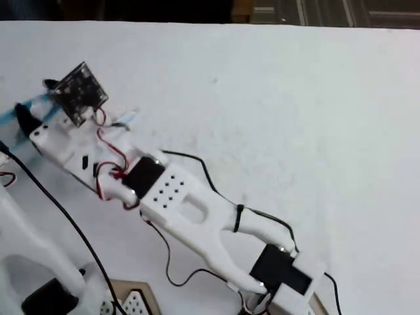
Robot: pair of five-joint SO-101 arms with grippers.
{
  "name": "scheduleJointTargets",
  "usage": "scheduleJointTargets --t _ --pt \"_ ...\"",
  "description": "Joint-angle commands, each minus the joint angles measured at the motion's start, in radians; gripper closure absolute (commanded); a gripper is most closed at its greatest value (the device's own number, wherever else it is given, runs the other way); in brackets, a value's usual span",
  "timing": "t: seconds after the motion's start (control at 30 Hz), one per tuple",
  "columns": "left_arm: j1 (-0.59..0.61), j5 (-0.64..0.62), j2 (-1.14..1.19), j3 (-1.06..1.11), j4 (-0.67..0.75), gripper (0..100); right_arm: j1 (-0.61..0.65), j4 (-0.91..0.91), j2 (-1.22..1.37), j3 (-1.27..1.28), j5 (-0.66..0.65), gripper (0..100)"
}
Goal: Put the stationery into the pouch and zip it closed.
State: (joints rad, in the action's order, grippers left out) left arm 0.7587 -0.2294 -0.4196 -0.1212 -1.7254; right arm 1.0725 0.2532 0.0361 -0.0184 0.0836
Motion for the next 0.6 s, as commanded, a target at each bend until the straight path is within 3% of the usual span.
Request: scheduleJointTargets --t 0.0,0.13,0.23,0.4,0.57 --pt "-0.002 -0.009 -0.028 -0.009 0.032 98 0.005 0.047 -0.090 -0.063 0.026 56.3" --pt "0.039 -0.009 -0.033 -0.011 0.034 98 -0.088 0.079 -0.120 -0.137 0.147 69.1" --pt "0.065 -0.009 -0.033 -0.006 0.034 98 -0.183 0.206 -0.101 -0.238 0.238 75.8" --pt "0.068 -0.009 -0.033 -0.009 0.032 98 -0.303 0.437 0.047 -0.394 0.416 76.1" --pt "0.068 -0.009 -0.033 -0.011 0.032 98 -0.297 0.644 0.335 -0.592 0.468 75.5"
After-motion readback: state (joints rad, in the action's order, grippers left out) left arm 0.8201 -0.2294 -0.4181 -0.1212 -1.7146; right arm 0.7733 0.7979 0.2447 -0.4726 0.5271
